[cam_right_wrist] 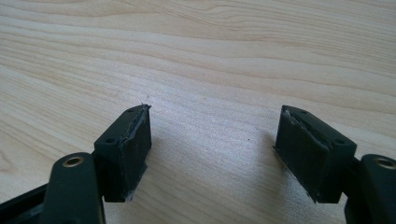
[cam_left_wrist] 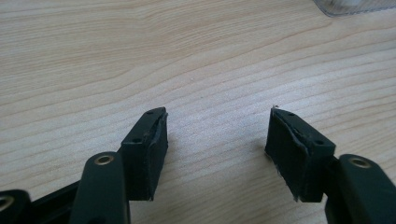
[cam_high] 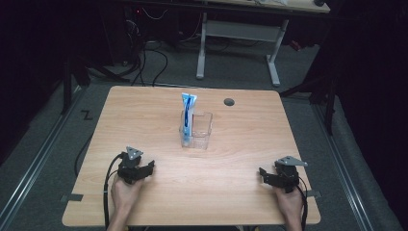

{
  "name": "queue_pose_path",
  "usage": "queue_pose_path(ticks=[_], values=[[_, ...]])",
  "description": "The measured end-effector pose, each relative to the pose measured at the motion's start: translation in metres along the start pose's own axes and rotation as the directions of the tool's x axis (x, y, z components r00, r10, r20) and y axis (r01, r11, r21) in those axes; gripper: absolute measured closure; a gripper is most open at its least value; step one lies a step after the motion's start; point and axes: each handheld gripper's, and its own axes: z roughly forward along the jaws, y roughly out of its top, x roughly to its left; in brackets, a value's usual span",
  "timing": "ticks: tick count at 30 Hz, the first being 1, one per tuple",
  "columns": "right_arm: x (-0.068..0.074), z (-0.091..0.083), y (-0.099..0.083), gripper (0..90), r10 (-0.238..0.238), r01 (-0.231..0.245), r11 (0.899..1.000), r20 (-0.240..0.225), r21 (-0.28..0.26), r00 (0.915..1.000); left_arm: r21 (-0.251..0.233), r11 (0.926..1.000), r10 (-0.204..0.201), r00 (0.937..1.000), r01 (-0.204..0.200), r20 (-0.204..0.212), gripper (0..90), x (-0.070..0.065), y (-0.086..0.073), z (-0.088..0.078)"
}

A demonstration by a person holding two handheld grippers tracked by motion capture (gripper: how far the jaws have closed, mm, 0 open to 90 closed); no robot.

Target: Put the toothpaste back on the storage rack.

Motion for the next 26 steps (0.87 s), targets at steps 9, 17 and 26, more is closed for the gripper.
queue_pose_path(ticks=[9, 17, 26], values=[[0.0, 0.0, 0.0, 26.5, 0.0, 0.0, 1.0, 0.0, 0.0, 1.0, -0.035, 0.9994, 0.008, 0.9999, -0.009, -0.015, 37.2, -0.0027, -0.0048, 0.001], [-0.0001, 0.0, 0.0, 26.5, -0.001, 0.001, 1.0, 0.0, 0.0, 1.0, -0.039, 0.9992, 0.006, 0.9998, -0.006, -0.017, 36.9, -0.003, -0.0055, 0.0009], [-0.0001, 0.0, -0.0001, 26.5, -0.001, 0.001, 1.0, 0.0, 0.0, 1.0, -0.039, 0.9992, 0.005, 0.9999, -0.006, -0.015, 36.4, -0.0029, -0.0055, 0.0009]])
